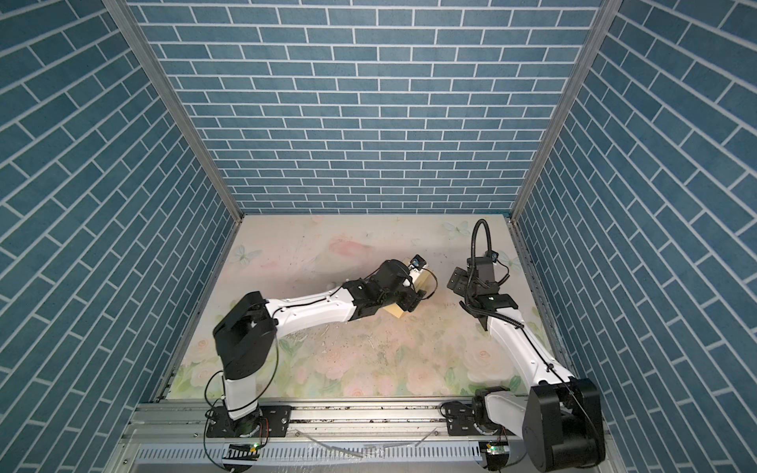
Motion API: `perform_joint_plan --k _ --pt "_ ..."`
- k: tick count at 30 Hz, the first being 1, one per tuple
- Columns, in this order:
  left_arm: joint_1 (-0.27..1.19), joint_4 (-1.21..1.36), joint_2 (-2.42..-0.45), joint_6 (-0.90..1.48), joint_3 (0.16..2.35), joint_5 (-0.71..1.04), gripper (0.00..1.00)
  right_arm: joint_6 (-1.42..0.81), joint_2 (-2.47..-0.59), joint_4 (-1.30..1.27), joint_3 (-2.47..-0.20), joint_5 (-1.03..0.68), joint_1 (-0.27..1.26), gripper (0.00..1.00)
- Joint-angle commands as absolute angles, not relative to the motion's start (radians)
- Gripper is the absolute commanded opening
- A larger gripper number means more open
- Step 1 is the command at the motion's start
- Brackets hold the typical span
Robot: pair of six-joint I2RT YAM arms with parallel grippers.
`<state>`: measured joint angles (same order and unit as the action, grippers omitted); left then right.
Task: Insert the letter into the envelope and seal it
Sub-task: 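Move the left gripper to the envelope flap while the right arm draws back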
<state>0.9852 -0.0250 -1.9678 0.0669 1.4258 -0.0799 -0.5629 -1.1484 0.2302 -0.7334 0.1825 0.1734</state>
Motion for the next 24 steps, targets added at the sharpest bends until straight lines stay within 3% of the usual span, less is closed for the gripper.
perform_joint_plan --k 1,11,20,24 --pt "0.990 -0.133 -2.056 0.078 1.514 -0.177 0.74 -0.517 -1.104 0.261 -0.689 0.143 0.128 0.93" --pt "0.990 -0.156 -2.241 0.058 1.666 -0.192 0.61 -0.520 -1.058 0.235 -0.637 0.066 0.064 0.93" --pt "0.990 -0.186 -2.297 -0.068 1.727 -0.172 0.24 -0.517 -1.052 0.229 -0.622 0.028 0.054 0.93" --pt "0.991 -0.103 -2.213 -0.198 1.640 -0.122 0.17 -0.510 -1.050 0.228 -0.618 0.011 0.050 0.93"
